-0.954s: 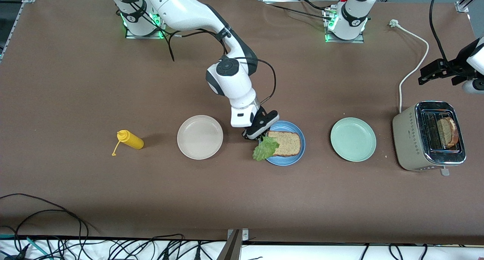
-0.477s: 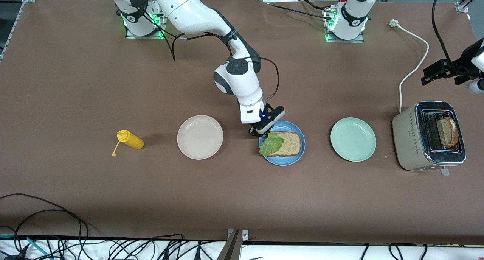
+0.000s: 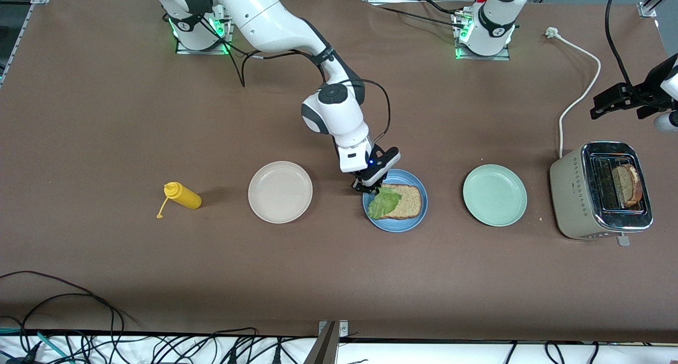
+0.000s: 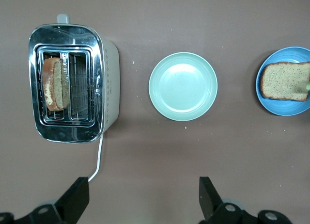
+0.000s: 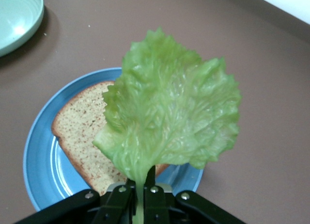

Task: Make sandwich in blue plate with both arms
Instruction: 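Lower the lettuce onto the bread and open the right gripper, then raise the right gripper away from the blue plate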

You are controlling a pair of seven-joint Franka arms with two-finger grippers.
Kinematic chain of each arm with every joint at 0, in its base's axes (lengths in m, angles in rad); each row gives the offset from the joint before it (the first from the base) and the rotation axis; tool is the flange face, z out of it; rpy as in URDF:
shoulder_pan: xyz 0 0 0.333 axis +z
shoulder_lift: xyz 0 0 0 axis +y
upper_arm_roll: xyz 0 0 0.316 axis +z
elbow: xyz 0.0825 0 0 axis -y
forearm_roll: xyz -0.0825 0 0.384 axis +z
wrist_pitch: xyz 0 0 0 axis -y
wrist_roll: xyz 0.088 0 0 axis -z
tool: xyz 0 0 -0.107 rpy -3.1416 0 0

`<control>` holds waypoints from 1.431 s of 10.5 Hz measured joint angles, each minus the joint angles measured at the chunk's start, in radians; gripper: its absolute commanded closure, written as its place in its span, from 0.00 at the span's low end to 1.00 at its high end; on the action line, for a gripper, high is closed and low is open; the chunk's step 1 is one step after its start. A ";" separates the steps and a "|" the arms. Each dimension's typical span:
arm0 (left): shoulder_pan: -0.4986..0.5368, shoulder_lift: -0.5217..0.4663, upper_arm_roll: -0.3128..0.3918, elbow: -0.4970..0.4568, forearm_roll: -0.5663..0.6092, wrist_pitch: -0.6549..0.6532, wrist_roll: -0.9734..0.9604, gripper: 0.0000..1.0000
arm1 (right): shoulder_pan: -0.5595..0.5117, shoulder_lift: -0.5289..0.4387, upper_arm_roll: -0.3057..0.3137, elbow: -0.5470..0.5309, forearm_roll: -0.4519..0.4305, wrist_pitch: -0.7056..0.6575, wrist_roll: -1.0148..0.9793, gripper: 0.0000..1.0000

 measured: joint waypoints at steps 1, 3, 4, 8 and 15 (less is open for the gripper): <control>0.000 0.000 0.000 0.000 0.000 0.000 0.000 0.00 | 0.000 0.014 0.000 0.003 0.000 0.015 0.000 1.00; 0.001 0.000 0.000 0.000 0.000 0.000 0.000 0.00 | 0.000 0.028 0.000 0.011 0.000 0.028 0.000 0.77; 0.002 0.000 0.000 0.000 0.000 0.000 0.000 0.00 | 0.000 0.028 0.000 0.012 0.000 0.028 0.006 0.58; 0.005 0.000 0.000 0.000 0.000 0.000 0.000 0.00 | 0.001 0.029 -0.015 0.012 0.000 0.028 0.014 0.39; 0.005 0.000 0.000 0.000 0.000 0.000 0.000 0.00 | -0.001 0.025 -0.023 0.038 0.000 0.031 0.015 0.00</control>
